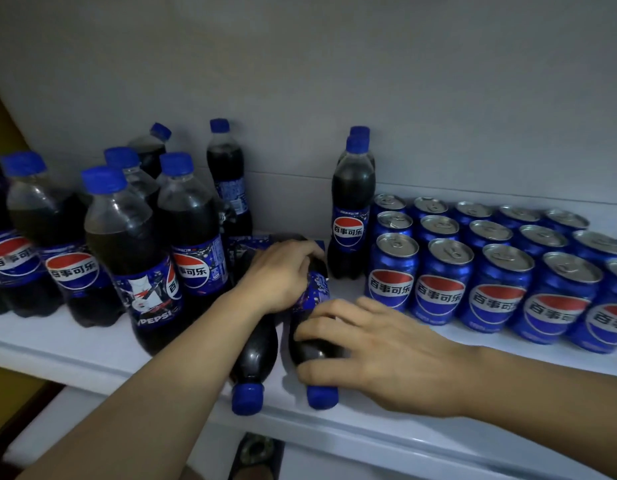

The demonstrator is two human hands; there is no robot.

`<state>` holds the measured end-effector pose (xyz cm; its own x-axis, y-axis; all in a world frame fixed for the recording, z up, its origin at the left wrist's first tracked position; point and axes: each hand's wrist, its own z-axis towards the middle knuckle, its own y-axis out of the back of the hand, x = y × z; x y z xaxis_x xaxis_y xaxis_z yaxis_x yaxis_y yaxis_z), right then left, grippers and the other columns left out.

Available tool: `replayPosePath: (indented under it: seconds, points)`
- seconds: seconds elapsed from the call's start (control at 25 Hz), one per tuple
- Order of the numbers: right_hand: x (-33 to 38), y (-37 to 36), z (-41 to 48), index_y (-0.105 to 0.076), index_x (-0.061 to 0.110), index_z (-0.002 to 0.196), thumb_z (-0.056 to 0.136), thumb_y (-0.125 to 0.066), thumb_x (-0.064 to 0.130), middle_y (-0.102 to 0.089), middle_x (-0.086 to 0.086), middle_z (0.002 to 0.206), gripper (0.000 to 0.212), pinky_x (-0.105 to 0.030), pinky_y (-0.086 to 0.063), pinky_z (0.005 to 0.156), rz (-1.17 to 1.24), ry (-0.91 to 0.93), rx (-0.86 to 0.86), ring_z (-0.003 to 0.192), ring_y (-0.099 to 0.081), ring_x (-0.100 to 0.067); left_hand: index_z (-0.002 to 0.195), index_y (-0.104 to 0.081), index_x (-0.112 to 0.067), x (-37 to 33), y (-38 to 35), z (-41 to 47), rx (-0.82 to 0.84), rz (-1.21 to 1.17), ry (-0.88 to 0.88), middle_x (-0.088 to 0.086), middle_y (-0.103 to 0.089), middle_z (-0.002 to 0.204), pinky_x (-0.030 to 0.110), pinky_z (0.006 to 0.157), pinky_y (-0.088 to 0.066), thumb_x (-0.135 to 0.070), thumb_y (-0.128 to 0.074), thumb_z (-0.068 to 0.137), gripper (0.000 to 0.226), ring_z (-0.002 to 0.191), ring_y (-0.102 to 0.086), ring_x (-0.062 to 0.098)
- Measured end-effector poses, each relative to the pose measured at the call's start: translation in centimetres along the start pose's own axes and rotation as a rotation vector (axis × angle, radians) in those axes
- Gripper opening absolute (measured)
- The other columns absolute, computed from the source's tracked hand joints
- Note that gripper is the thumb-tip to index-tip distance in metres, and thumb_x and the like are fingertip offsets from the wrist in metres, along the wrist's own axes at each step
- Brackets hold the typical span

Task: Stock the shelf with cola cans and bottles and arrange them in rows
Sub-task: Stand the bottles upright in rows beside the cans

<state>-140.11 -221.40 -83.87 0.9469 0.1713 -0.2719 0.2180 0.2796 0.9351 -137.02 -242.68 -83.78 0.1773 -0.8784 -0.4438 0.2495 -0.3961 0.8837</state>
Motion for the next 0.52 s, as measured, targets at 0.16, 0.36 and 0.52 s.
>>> replayPosePath:
  seconds: [0.16,0.36,0.52]
  points:
    - [-2.1,2.9,-0.6,-0.061,0.025,0.128,0.097,-0.062,0.018,-0.05,0.0,0.136,0.031,-0.036,-0.047,0.092,0.261,-0.206,-0.165,0.121,-0.05,-0.023,0.108,-0.073,-0.036,1.0,0.4,0.2,0.004,-0.221,-0.08,-0.012,-0.071,0.117,0.039,0.102,-0.049,-0.002,-0.043,0.078,0.054,0.114,-0.063,0.008]
    - [-6.1,5.9,1.6,-0.056,0.02,0.122,0.096,-0.064,0.016,-0.057,0.006,0.117,0.028,-0.018,-0.043,0.088,0.605,-0.573,-0.382,0.108,-0.054,-0.009,0.117,-0.057,-0.042,0.9,0.6,-0.5,0.089,-0.39,-0.127,-0.022,-0.069,0.104,0.022,0.086,-0.049,-0.008,-0.071,0.08,0.052,0.097,-0.061,-0.009]
    - [-9.9,7.3,5.7,-0.054,0.018,0.126,0.098,-0.061,0.022,-0.064,0.002,0.111,0.029,-0.024,-0.049,0.083,0.598,-0.725,-0.291,0.098,-0.062,-0.013,0.14,-0.04,-0.042,0.7,0.3,0.0,0.0,-0.379,-0.036,-0.019,-0.062,0.132,0.039,0.106,-0.048,-0.037,-0.079,0.084,0.068,0.121,-0.058,0.002]
